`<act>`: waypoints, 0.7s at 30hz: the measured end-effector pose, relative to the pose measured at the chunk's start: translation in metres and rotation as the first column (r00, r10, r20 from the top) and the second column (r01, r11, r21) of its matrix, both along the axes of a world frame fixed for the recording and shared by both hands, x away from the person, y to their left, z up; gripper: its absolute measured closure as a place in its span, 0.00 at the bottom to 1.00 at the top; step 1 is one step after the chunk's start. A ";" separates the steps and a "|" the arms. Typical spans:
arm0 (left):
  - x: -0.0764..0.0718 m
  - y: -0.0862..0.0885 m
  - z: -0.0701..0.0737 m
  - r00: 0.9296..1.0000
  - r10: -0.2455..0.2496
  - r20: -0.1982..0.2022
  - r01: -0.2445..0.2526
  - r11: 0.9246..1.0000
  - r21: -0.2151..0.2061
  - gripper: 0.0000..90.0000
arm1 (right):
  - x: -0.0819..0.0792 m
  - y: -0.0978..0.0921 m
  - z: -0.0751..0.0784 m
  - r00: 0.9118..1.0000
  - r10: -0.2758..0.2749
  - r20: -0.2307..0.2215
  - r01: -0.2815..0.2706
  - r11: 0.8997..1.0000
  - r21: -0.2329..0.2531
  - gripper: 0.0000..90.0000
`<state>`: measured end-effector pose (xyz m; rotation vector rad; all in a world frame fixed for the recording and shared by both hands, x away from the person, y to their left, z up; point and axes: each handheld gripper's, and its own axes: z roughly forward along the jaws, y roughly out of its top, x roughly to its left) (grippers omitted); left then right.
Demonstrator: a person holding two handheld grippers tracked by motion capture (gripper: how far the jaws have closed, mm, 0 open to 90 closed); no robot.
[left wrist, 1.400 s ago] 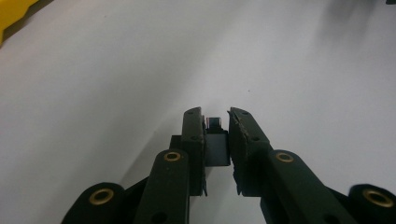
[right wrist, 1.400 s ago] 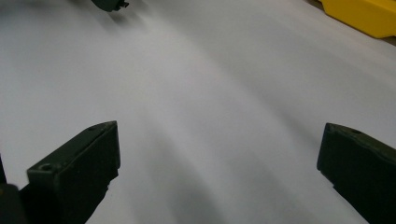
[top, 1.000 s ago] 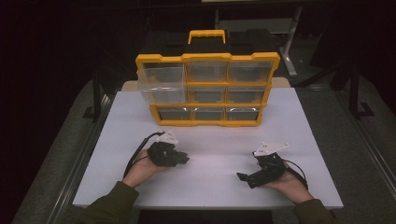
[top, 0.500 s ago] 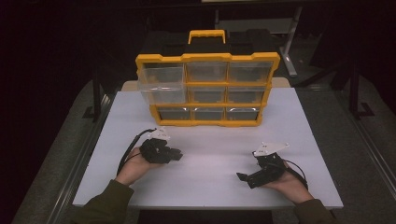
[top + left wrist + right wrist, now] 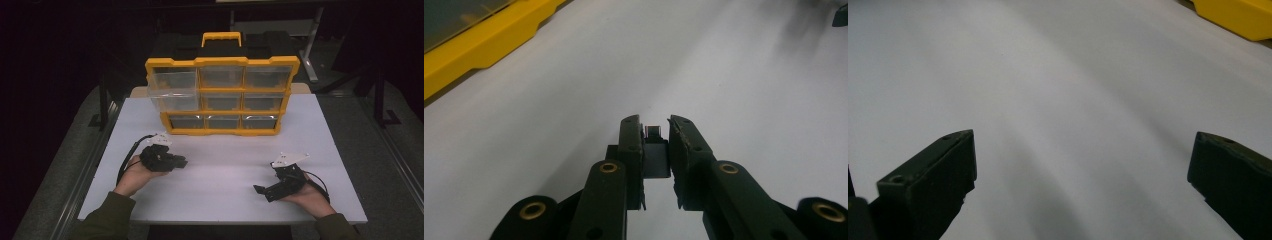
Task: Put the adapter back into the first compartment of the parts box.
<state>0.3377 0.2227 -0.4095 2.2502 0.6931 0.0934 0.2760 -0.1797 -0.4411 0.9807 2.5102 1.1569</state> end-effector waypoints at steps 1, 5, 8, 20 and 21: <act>0.000 0.001 0.001 1.000 0.002 -0.001 -0.002 1.000 -0.001 0.85 | 0.000 0.000 0.000 1.000 0.000 0.000 0.000 1.000 0.000 0.00; 0.001 0.007 0.003 1.000 0.014 -0.001 -0.014 1.000 -0.002 0.85 | 0.000 0.000 0.000 1.000 0.000 0.000 0.000 1.000 -0.001 0.00; 0.002 0.011 0.005 1.000 0.021 -0.003 -0.021 1.000 -0.005 0.85 | 0.000 0.000 0.000 1.000 0.000 0.000 0.000 1.000 -0.001 0.00; 0.003 0.025 0.015 0.999 0.043 -0.004 -0.043 0.999 -0.012 0.85 | 0.000 0.000 0.000 1.000 0.001 -0.004 -0.001 1.000 0.006 0.00; 0.003 0.026 0.016 0.999 0.045 -0.004 -0.045 0.999 -0.013 0.85 | 0.000 0.001 0.000 1.000 0.002 -0.003 -0.002 1.000 0.005 0.00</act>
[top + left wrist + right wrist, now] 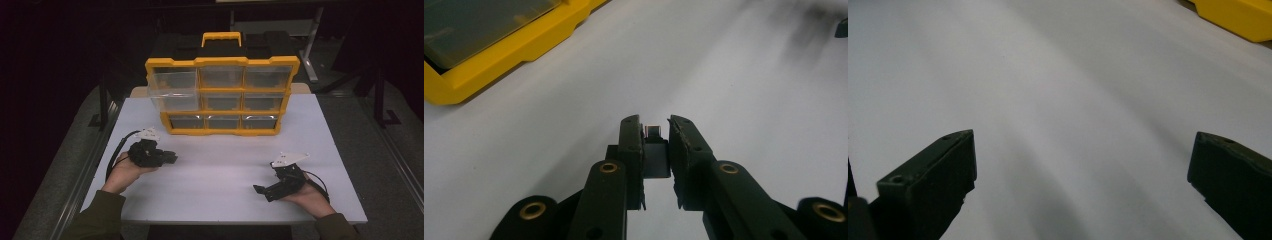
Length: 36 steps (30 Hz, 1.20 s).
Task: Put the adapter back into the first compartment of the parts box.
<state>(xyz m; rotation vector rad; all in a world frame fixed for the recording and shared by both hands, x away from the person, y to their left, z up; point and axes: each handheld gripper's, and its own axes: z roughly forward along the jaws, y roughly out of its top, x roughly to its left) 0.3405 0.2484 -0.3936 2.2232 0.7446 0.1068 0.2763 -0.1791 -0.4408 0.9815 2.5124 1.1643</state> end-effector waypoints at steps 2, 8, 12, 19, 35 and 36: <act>0.000 0.002 0.002 1.000 -0.002 -0.002 0.002 1.000 -0.008 0.85 | 0.000 0.000 0.000 1.000 0.002 0.001 -0.002 1.000 -0.003 0.00; 0.001 0.009 0.012 1.000 0.007 0.006 -0.007 1.000 -0.004 0.85 | 0.000 0.001 0.000 1.000 0.003 0.001 -0.003 1.000 -0.002 0.00; 0.002 0.014 0.021 1.000 0.010 0.017 -0.010 1.000 -0.005 0.85 | 0.001 0.001 0.000 1.000 0.004 0.002 -0.004 1.000 -0.002 0.00; 0.002 0.020 0.034 0.999 0.015 0.036 -0.015 1.000 0.003 0.85 | 0.001 0.001 0.000 1.000 0.002 0.000 -0.002 1.000 0.000 0.00; 0.005 0.027 0.058 0.999 0.015 0.049 -0.015 1.000 0.006 0.85 | 0.001 0.001 0.000 1.000 0.002 -0.001 -0.002 1.000 0.001 0.00; 0.006 0.028 0.059 0.999 0.013 0.050 -0.013 1.000 0.005 0.85 | 0.001 0.001 0.000 1.000 0.002 0.001 -0.002 1.000 0.001 0.00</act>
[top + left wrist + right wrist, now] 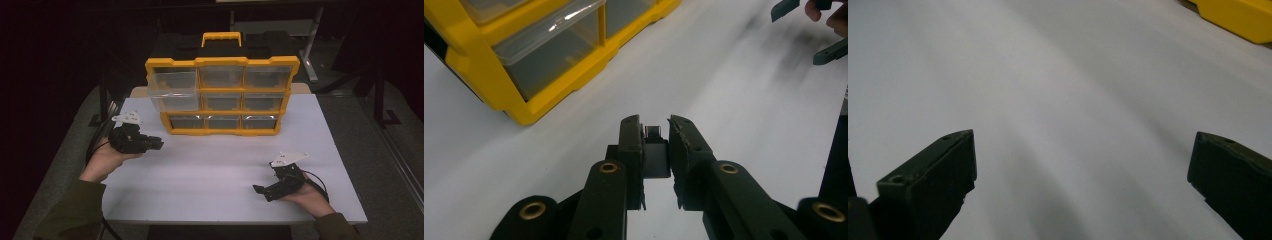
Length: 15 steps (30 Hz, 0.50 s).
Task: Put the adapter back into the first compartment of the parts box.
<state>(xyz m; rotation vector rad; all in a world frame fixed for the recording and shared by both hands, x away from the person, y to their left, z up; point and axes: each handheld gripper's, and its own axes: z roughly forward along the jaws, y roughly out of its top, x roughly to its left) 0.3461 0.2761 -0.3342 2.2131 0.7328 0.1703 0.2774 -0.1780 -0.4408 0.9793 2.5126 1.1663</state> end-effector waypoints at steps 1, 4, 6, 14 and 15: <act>0.000 0.000 0.001 1.000 0.001 0.001 -0.001 1.000 0.002 0.85 | 0.000 0.000 0.000 1.000 0.000 0.001 0.000 1.000 0.001 0.00; 0.001 0.002 0.007 1.000 0.001 0.007 -0.001 1.000 0.002 0.85 | 0.000 0.000 0.000 1.000 0.001 0.001 -0.001 1.000 0.000 0.00; 0.001 0.003 0.010 1.000 0.001 0.011 -0.001 1.000 0.004 0.85 | 0.000 0.000 0.000 1.000 0.001 0.000 -0.001 1.000 0.000 0.00; 0.002 0.009 0.025 1.000 0.005 0.025 -0.005 1.000 0.011 0.85 | 0.000 0.000 0.000 1.000 0.000 -0.001 0.000 1.000 0.000 0.00; 0.002 0.010 0.027 1.000 0.006 0.026 -0.006 1.000 0.016 0.85 | 0.000 0.000 0.000 1.000 -0.001 -0.001 0.001 1.000 0.001 0.00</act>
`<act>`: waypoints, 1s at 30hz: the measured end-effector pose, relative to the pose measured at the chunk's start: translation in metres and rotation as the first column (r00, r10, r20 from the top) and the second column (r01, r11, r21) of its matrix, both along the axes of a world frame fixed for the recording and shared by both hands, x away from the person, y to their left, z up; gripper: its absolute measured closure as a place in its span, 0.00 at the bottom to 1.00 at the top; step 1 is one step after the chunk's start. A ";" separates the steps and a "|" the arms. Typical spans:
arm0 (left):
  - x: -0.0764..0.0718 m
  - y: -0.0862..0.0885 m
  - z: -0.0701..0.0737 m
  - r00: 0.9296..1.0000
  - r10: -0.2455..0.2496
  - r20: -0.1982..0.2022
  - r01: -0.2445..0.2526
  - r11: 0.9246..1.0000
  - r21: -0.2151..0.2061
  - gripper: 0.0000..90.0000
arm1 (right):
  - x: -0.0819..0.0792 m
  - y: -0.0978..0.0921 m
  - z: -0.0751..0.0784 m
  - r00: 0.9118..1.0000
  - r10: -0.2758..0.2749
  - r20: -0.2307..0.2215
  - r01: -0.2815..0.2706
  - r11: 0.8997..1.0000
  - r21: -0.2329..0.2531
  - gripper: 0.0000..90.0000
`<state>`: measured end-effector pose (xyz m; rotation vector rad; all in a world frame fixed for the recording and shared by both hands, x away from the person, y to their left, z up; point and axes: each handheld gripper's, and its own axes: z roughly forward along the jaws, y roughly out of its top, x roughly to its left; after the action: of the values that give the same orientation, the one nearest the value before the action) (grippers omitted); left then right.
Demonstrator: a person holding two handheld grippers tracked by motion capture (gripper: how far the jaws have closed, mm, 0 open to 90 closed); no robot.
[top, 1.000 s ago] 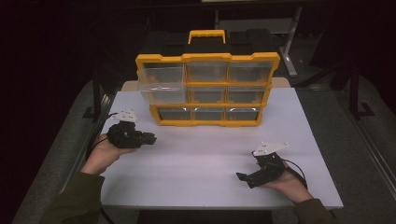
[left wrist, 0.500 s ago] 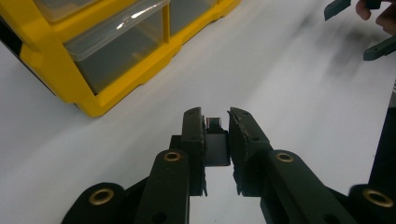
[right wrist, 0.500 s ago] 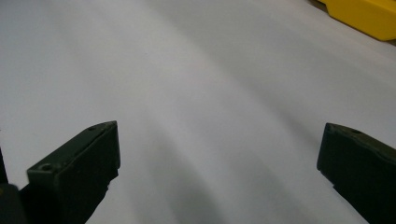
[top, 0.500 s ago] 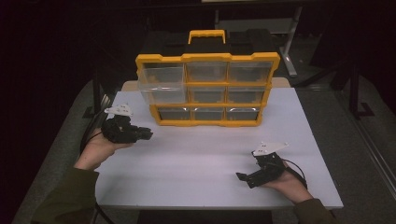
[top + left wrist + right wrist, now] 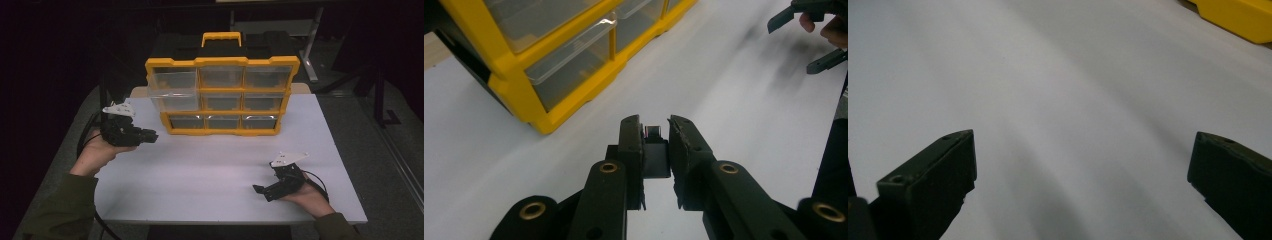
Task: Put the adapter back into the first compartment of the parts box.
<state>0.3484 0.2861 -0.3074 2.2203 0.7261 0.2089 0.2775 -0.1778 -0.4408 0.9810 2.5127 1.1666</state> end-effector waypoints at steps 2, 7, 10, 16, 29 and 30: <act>0.000 0.002 0.004 1.000 0.003 0.003 -0.003 1.000 0.002 0.85 | 0.000 0.000 0.000 1.000 0.001 0.000 -0.001 1.000 -0.001 0.00; 0.000 0.005 0.017 1.000 0.008 0.016 -0.009 1.000 0.010 0.85 | 0.000 0.000 0.000 1.000 0.001 0.001 -0.001 1.000 -0.001 0.00; 0.001 0.007 0.024 1.000 0.008 0.020 -0.008 1.000 0.013 0.85 | 0.000 0.001 0.000 1.000 0.002 0.000 -0.002 1.000 -0.001 0.00; 0.003 0.009 0.039 1.000 -0.004 0.030 0.004 1.000 -0.003 0.85 | 0.000 0.001 -0.001 1.000 0.000 -0.002 0.000 1.000 0.000 0.00; 0.011 0.013 0.079 0.999 -0.028 0.039 0.028 0.999 -0.014 0.85 | 0.001 0.000 -0.004 1.000 0.001 -0.012 -0.001 1.000 0.005 0.00; 0.012 0.013 0.081 0.999 -0.031 0.041 0.031 0.999 -0.010 0.85 | 0.001 0.000 -0.004 1.000 0.001 -0.014 -0.001 1.000 0.006 0.00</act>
<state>0.3599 0.2994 -0.2262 2.2093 0.6690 0.2332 0.2789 -0.1779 -0.4446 0.9929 2.5225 1.1723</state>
